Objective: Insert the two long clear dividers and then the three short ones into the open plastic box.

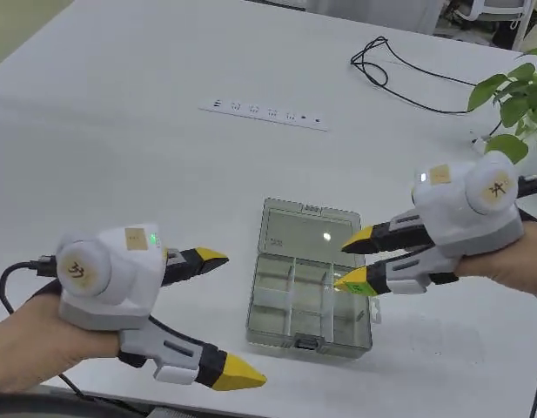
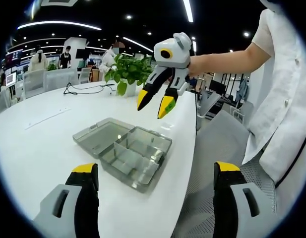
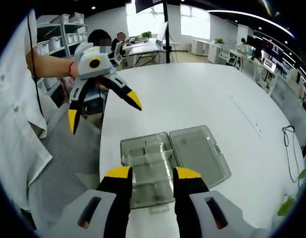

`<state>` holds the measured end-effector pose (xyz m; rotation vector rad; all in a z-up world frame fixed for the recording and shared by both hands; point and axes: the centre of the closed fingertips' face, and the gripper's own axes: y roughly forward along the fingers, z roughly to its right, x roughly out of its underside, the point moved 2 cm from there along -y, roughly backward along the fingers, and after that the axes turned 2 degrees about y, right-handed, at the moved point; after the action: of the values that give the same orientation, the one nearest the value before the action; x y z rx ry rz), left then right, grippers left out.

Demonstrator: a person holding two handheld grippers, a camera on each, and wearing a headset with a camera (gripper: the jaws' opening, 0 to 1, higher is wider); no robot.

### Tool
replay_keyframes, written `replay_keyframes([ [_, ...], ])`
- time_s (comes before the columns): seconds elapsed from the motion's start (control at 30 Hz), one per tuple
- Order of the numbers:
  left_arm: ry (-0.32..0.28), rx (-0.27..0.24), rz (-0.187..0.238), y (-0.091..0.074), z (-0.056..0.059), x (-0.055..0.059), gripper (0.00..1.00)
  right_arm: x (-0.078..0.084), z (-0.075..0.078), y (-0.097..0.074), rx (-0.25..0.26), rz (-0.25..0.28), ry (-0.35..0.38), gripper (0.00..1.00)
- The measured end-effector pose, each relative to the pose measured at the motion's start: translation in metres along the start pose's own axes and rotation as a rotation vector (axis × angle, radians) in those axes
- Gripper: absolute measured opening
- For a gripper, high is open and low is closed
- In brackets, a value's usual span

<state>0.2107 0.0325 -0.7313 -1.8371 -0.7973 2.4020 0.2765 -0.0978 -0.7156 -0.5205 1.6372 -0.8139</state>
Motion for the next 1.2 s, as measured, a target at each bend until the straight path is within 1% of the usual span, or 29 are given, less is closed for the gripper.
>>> replay_keyframes([
  [0.17, -0.002, 0.007, -0.003, 0.002, -0.001, -0.001, 0.99, 0.032, 0.001, -0.014, 0.023, -0.051, 0.023, 0.37],
  [0.2, -0.001, 0.009, -0.004, 0.002, -0.001, -0.001, 0.99, 0.035, 0.001, -0.015, 0.023, -0.055, 0.025, 0.38],
  [0.27, 0.0, 0.014, -0.008, 0.003, -0.001, -0.001, 0.99, 0.048, 0.002, -0.019, 0.03, -0.077, 0.037, 0.39],
  [0.37, 0.002, 0.023, -0.017, 0.004, -0.001, -0.001, 0.99, 0.073, 0.005, -0.024, 0.038, -0.122, 0.047, 0.41],
  [0.4, 0.002, 0.024, -0.019, 0.004, -0.002, -0.001, 0.99, 0.078, 0.005, -0.024, 0.038, -0.134, 0.046, 0.41],
  [0.43, 0.003, 0.025, -0.02, 0.005, -0.002, -0.001, 0.99, 0.094, 0.009, -0.022, 0.037, -0.147, 0.046, 0.42],
  [0.53, 0.001, 0.029, -0.021, 0.006, -0.002, -0.002, 0.99, 0.113, 0.013, -0.023, 0.037, -0.187, 0.047, 0.43],
  [0.63, -0.003, 0.036, -0.023, 0.007, -0.002, -0.002, 0.99, 0.124, 0.013, -0.023, 0.042, -0.225, 0.038, 0.43],
  [0.73, -0.001, 0.046, -0.033, 0.008, -0.001, 0.0, 0.99, 0.135, 0.016, -0.021, 0.048, -0.261, 0.009, 0.44],
  [0.77, -0.002, 0.049, -0.036, 0.009, -0.001, 0.0, 0.99, 0.14, 0.017, -0.02, 0.05, -0.284, -0.004, 0.44],
  [0.8, -0.002, 0.05, -0.037, 0.009, -0.001, 0.0, 0.99, 0.143, 0.018, -0.02, 0.052, -0.295, -0.017, 0.44],
  [0.93, -0.004, 0.054, -0.042, 0.01, -0.001, -0.001, 0.99, 0.155, 0.021, -0.015, 0.042, -0.35, -0.071, 0.44],
  [0.97, -0.002, 0.056, -0.043, 0.01, -0.001, -0.002, 0.99, 0.164, 0.025, -0.012, 0.035, -0.378, -0.087, 0.45],
  [1.2, 0.001, 0.065, -0.047, 0.013, -0.002, -0.005, 0.99, 0.182, 0.031, -0.004, -0.001, -0.452, -0.158, 0.44],
])
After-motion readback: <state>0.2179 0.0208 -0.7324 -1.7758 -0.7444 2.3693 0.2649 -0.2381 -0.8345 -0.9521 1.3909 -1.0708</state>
